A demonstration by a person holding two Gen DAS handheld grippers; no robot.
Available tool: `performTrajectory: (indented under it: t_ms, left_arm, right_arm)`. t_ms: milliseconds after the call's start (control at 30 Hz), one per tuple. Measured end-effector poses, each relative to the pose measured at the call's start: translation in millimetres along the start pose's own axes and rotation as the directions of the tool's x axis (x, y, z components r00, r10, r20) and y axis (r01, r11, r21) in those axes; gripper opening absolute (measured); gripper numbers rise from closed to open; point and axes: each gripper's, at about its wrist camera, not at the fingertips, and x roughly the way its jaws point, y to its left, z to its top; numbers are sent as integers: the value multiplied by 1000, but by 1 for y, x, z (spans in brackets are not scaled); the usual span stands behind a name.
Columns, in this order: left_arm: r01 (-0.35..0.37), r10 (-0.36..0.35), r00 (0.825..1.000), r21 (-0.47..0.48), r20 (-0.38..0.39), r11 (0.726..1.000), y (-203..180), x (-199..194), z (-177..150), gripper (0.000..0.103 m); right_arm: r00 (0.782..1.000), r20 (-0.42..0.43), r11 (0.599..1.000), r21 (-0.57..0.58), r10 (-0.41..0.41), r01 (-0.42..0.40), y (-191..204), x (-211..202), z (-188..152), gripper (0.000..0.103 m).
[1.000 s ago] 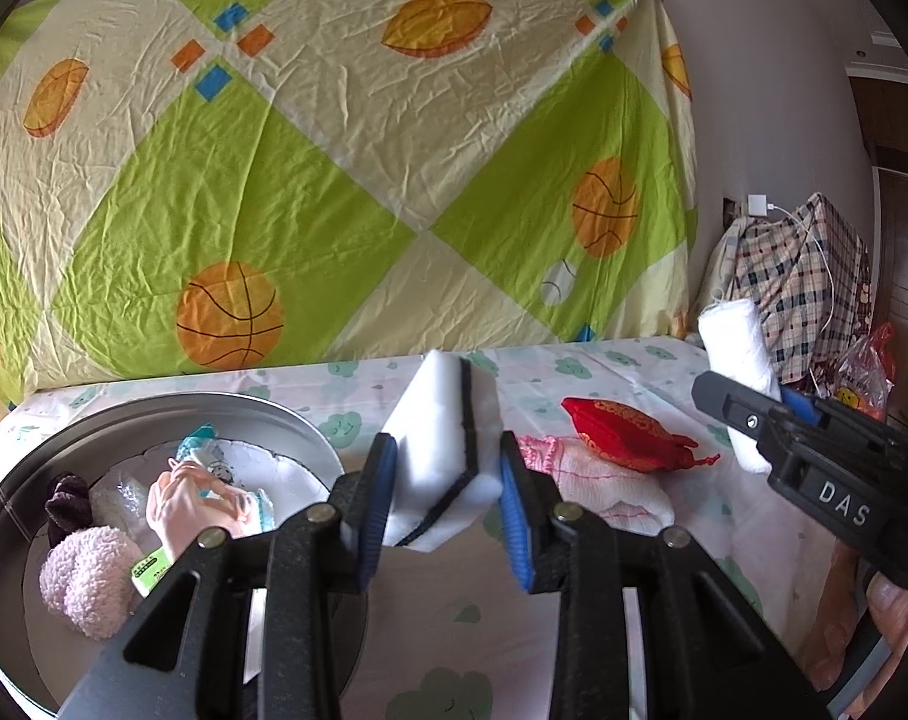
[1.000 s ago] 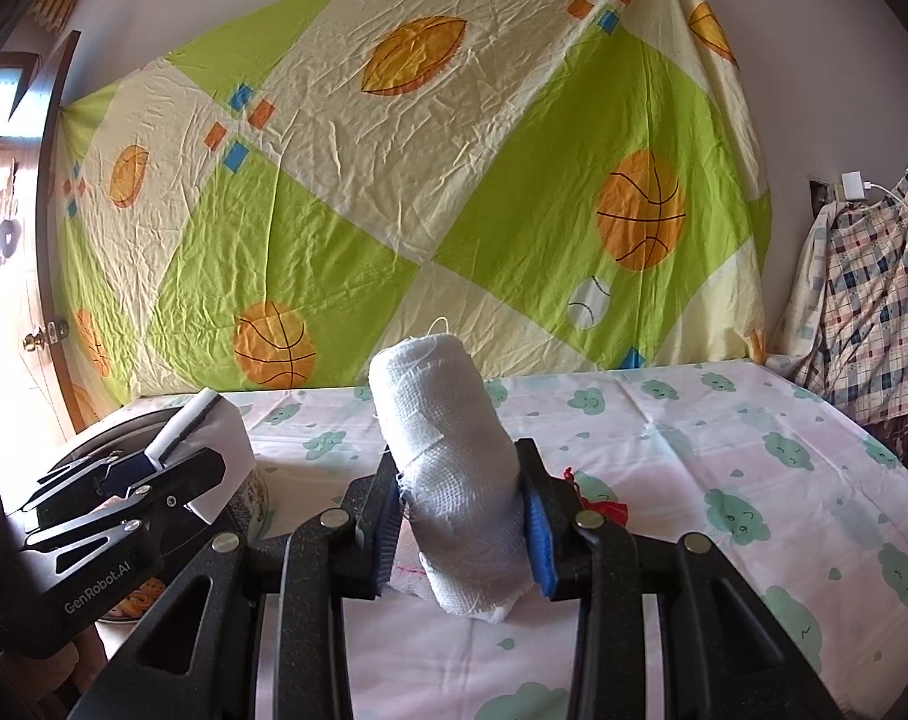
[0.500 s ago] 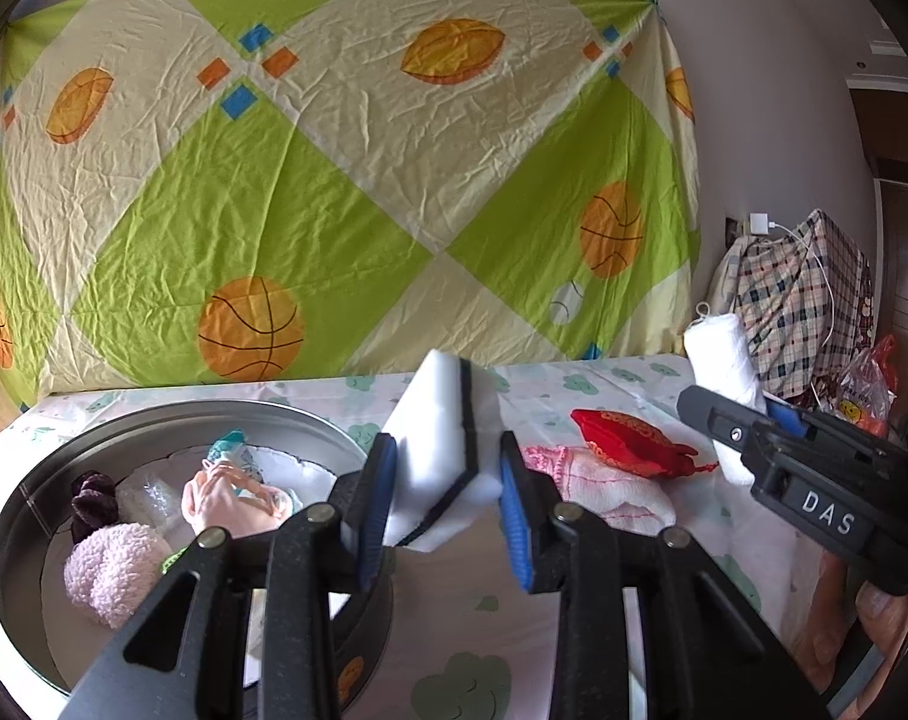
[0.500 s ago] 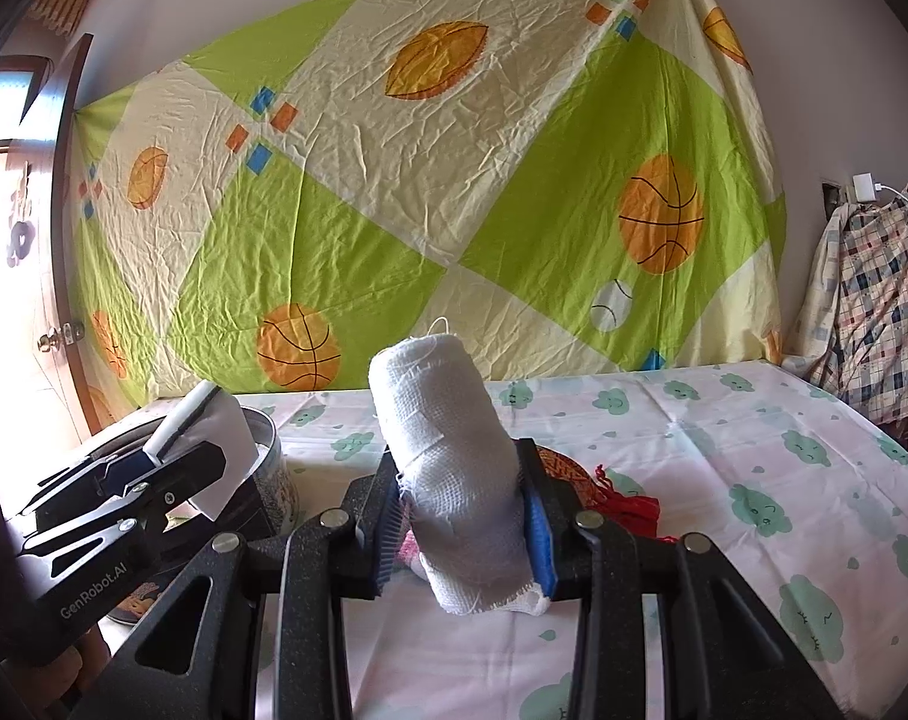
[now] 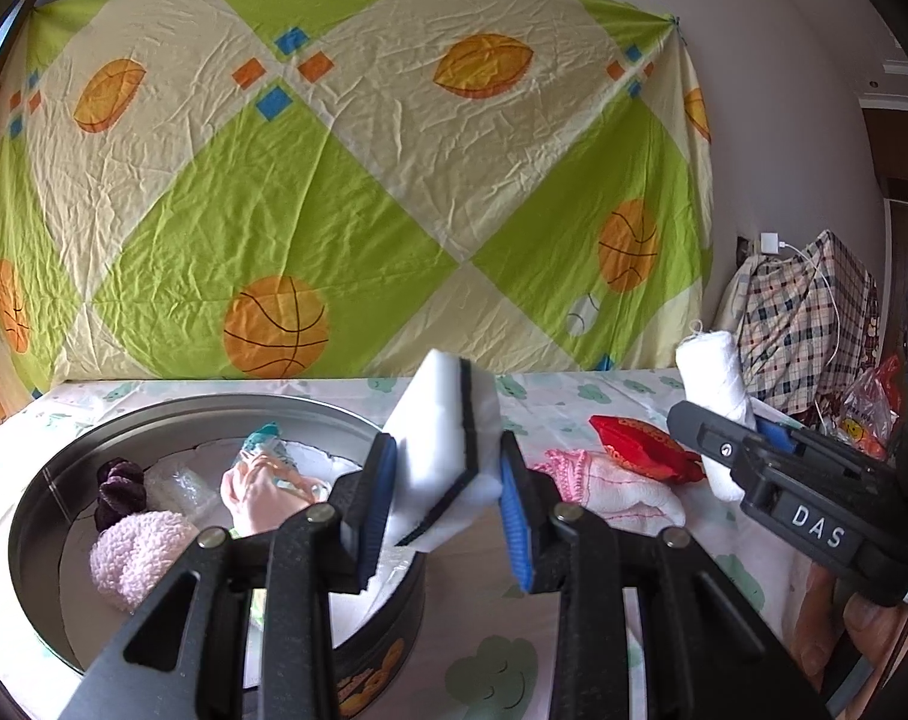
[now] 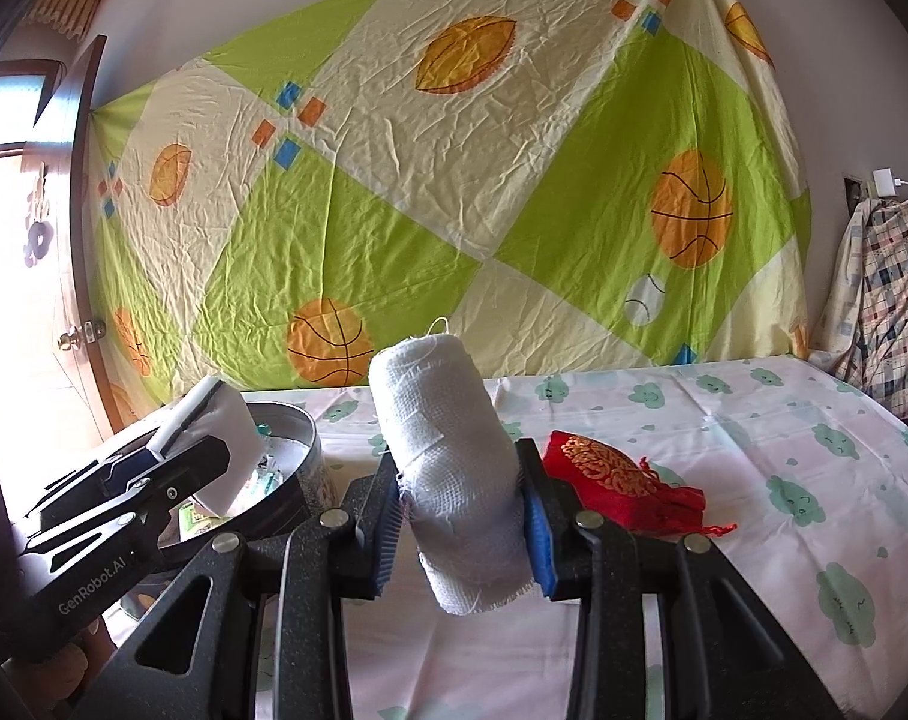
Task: Organize soft objects
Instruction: 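Move the sponge in the left gripper over the tin while the right carries the gauze roll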
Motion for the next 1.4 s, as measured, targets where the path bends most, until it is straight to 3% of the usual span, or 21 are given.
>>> performTrajectory:
  t_ms: [600,1400]
  left_arm:
    - [-18,18,1000,-26,-1,999,20,-10,-2,32]
    - [-61,63,998,-91,17,994,49,-21,-3,32]
  right_arm:
    - [998,-7,997,-41,70,-70,40,6,-5,38]
    - [993,-14,991,-58,117,-118,64,9,-7,38]
